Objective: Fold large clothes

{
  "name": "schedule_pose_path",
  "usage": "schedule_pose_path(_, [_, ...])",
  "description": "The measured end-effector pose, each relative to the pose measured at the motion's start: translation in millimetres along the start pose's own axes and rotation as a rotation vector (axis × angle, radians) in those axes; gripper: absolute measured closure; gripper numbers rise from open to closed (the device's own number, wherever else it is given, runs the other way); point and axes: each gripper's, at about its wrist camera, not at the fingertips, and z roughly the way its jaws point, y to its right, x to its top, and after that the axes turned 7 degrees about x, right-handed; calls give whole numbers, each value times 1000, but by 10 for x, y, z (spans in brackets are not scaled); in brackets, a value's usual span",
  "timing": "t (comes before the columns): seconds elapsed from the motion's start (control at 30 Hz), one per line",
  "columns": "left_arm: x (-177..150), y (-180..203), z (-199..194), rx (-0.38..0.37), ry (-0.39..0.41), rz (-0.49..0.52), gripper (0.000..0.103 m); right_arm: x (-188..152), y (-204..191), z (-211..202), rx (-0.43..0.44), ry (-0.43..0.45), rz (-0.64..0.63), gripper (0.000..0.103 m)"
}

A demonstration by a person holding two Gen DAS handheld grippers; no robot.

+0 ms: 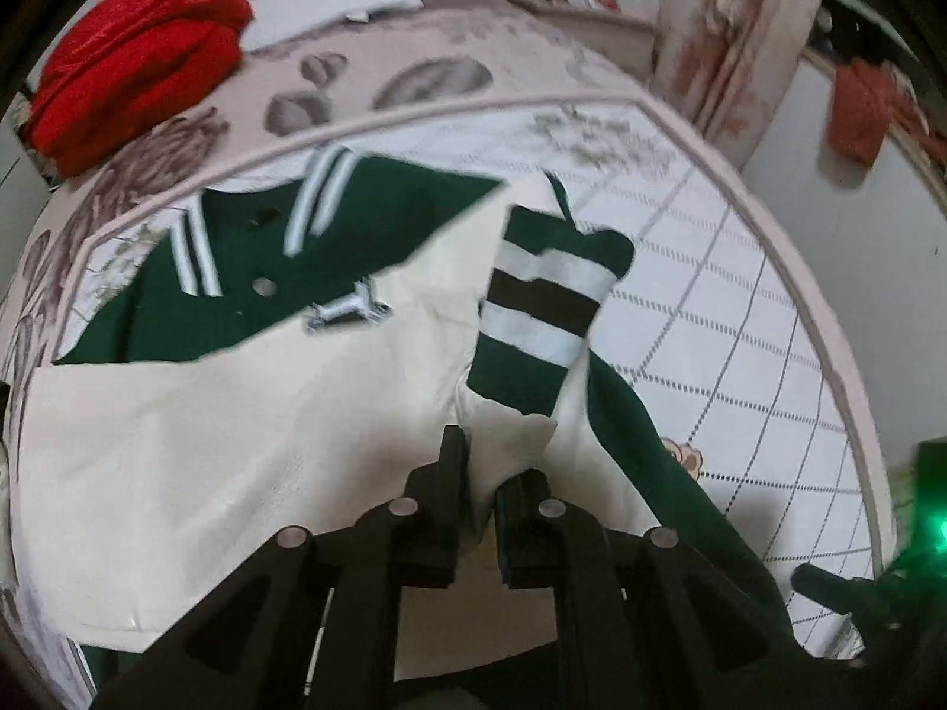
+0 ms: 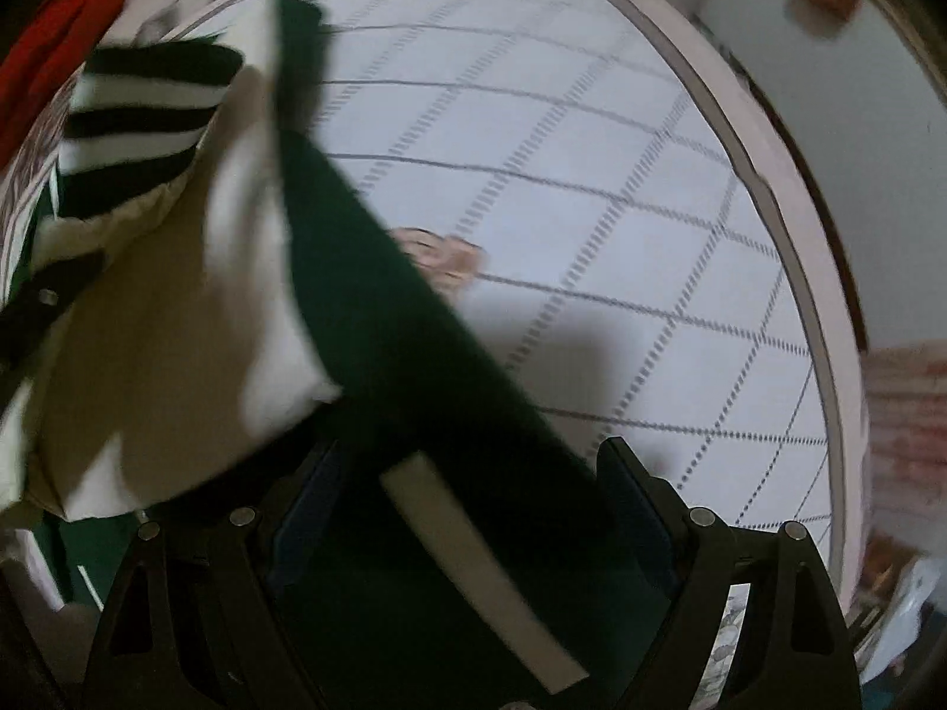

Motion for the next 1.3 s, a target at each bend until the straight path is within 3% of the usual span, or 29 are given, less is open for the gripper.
schedule_pose_path(0.1, [2,28,-90,-15,13,0,93,73,368,-92,100,1,79,15])
schedule_pose_path(0.13, [-1,9,-135,-25,23,-14,88,97,452,-135,132,7,98,15])
schedule_pose_path(0.2, [-6,-148,-206,-41,28,-82,58,177,636,-252,201,25,138,15])
schedule_pose_path(0.23, [-18,-225,-235,-51,30,-117,23,210,675,-301,217,31,144,15])
schedule_pose_path(0.27, [-23,-335,-264,-77,40,-162,0,248,704,-360,238,42,147,15])
schedule_pose_path(0.33, [-36,-557,-357,-96,70,-247,0,371,745,-460,297,68,147,15])
schedule_pose_path(0.47, [-117,-930,-568,-38,102,-322,0,584,543,-479,397,47,108,15])
schedule_pose_path(0.57, [-274,-1288,-677,49,107,-362,0,709,312,-353,439,24,96,15])
schedule_pose_path(0.73, [-591,-2033,-453,273,0,-409,0,796,-138,-137,485,-7,9,16])
schedule_pose_path(0.77, [-645,-2146,-394,297,-22,-421,0,753,-233,-119,491,-6,-22,33])
schedule_pose_path(0.8, [-708,-2293,-318,328,-48,-434,0,772,-320,-72,437,-13,-72,52])
schedule_pose_path(0.83, [-750,-2397,-252,357,-65,-437,0,785,-470,-50,398,-9,-102,79])
schedule_pose_path(0.87, [-800,-2489,-179,388,-84,-437,0,774,-513,-70,373,13,-123,88])
schedule_pose_path(0.93, [-869,-2591,-44,401,-113,-433,0,736,-475,-183,302,75,-126,90])
schedule_pose_path(1.0, [-951,-2662,116,337,-126,-457,0,761,-330,-209,252,118,-72,91])
schedule_pose_path(1.07, [-988,-2664,299,286,-146,-483,0,838,-209,-40,232,62,-24,91])
schedule_pose_path(1.13, [-975,-2592,474,291,-176,-465,0,865,-168,93,240,1,-29,89])
schedule_pose_path(1.2, [-915,-2529,492,314,-188,-449,0,866,-72,6,283,-15,-8,83])
schedule_pose_path(1.27, [-893,-2465,406,314,-190,-434,0,821,111,-129,330,-36,24,52])
schedule_pose_path(1.3, [-906,-2437,332,311,-182,-428,0,747,264,-231,351,-33,48,47])
